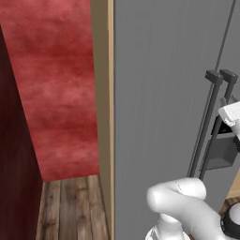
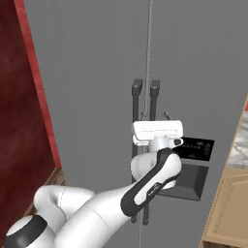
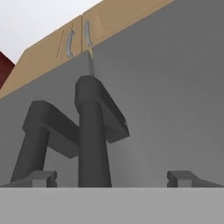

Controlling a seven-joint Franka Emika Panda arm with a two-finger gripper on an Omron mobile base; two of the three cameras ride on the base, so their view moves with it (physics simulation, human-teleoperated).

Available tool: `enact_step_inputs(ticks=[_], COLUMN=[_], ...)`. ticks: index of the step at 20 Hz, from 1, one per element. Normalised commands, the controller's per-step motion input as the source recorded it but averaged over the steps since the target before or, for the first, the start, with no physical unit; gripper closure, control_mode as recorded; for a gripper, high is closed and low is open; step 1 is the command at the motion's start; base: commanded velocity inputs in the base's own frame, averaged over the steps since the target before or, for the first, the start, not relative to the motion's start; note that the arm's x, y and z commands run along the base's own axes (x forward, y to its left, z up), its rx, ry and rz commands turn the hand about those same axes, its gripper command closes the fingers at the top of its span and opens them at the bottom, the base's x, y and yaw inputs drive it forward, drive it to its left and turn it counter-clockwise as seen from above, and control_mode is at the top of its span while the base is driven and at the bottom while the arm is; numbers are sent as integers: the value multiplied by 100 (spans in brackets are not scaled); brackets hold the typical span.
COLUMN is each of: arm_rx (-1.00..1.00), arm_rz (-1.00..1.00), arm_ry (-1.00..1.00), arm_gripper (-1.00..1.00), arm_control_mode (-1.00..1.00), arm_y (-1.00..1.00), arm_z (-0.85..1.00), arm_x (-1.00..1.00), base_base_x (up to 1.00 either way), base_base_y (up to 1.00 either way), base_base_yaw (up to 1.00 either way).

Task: Open the freezer door, pick up the ice cube tray from the freezer, and place it on the dining counter.

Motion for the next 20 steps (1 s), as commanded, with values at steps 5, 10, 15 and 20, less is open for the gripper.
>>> enact_step_inputs(ticks=[5,10,15,20], arm_rx=[0,0,0,0], arm_rz=[0,0,0,0], arm_ry=[0,0,0,0], arm_gripper=[100,100,100,100], arm_control_mode=[-100,-100,-100,-100], arm_y=[0,0,0,0], arm_z=[0,0,0,19], arm_x=[18,0,0,-4], base_base_x=[0,0,0,0], base_base_y=[0,0,0,0], base_base_yaw=[0,0,0,0])
